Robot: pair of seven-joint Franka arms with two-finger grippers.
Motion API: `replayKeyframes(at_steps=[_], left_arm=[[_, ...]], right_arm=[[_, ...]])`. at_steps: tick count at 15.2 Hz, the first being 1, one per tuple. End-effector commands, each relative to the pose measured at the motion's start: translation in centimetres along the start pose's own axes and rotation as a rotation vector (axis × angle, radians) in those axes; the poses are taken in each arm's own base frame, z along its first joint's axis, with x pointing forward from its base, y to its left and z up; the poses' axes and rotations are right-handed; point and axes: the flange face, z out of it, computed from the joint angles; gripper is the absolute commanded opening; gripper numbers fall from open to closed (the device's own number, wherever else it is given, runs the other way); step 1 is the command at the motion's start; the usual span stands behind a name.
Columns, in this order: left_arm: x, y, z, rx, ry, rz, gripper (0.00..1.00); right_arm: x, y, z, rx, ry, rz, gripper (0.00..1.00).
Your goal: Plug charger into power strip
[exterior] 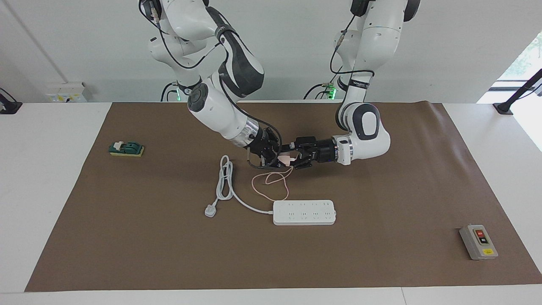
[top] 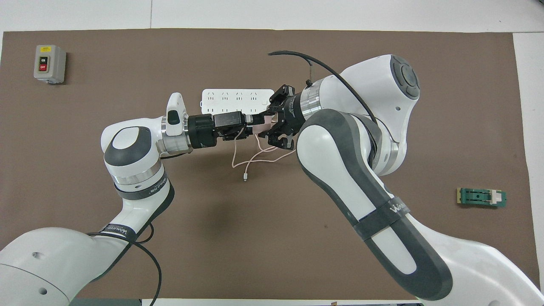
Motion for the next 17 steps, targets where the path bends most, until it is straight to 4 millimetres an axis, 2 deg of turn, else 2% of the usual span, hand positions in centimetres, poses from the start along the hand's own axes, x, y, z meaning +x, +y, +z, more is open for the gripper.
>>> replayKeyframes(at_steps=[1, 3, 5, 13, 17], left_arm=[[1.1, -0.9, -0.6, -0.002, 0.016, -0.024, 1.0], [1.6, -4.8, -1.6, -0.086, -0.056, -0.087, 1.0], [2.6, -3.8, -1.7, -0.071, -0.067, -0.05, 1.0], [2.5, -3.1, -0.6, -0.075, -0.087, -0.03, 1.0], [2.8, -2.7, -0.9, -0.079, -0.097, -0.019, 1.0]], right_arm=[[-0.1, 0.2, -0.6, 0.001, 0.016, 0.0, 0.02], [-0.1, 0.2, -0.5, 0.001, 0.016, 0.001, 0.02], [-0.1, 0.2, -0.5, 0.001, 0.016, 0.001, 0.02], [0.0, 0.2, -0.5, 0.002, 0.016, 0.002, 0.02], [0.1, 0.2, -0.4, 0.003, 0.017, 0.002, 0.02]])
